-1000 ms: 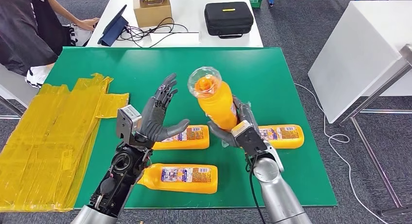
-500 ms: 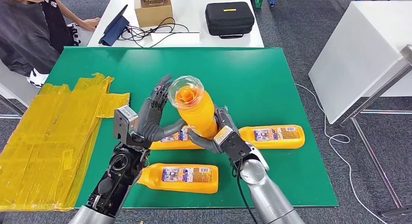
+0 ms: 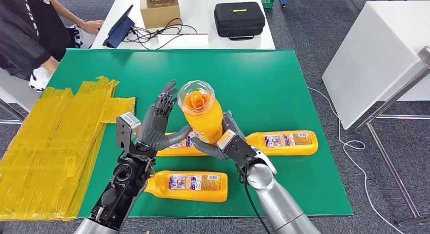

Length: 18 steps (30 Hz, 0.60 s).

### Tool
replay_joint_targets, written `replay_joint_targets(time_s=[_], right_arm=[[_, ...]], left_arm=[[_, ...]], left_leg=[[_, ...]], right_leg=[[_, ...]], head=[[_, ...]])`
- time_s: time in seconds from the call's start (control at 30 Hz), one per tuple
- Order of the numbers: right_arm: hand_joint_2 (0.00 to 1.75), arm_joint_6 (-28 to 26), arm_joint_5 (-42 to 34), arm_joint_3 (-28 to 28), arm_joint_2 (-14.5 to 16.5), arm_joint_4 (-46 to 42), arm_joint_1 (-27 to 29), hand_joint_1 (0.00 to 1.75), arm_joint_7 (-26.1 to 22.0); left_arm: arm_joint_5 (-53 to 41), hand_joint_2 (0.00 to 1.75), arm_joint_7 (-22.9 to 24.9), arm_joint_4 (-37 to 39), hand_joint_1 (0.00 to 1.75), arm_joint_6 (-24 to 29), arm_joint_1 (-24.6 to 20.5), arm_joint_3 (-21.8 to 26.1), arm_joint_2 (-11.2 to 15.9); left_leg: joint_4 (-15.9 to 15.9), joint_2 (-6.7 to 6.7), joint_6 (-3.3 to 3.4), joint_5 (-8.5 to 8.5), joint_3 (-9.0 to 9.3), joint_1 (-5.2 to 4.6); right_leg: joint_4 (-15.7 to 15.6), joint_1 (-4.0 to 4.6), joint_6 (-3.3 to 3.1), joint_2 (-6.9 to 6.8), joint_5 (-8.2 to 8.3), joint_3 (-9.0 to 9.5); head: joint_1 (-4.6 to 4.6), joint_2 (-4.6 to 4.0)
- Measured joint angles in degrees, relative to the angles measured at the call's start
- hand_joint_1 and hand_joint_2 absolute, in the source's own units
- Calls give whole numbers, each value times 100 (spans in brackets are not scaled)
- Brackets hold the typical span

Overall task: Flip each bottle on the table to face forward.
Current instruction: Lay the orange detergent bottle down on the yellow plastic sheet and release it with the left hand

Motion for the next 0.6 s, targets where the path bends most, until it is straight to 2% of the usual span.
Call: replay_joint_targets(time_s=[0.4,0.6], right_arm=[[175,-855,300,78,84,370,-177,175,80],[175,-936,331,76,84,415,-187,175,89]], left_arm=[[-50,175,32,-358,0,-84,68,-46,-2],[-56,175,36,-451,0,-83,75,-75,-8]], left_leg=[[0,0,0,0,0,0],[0,0,0,0,0,0]], right_leg=[[-1,0,0,0,0,-1],[-1,0,0,0,0,0]], head=[[0,0],[0,0]])
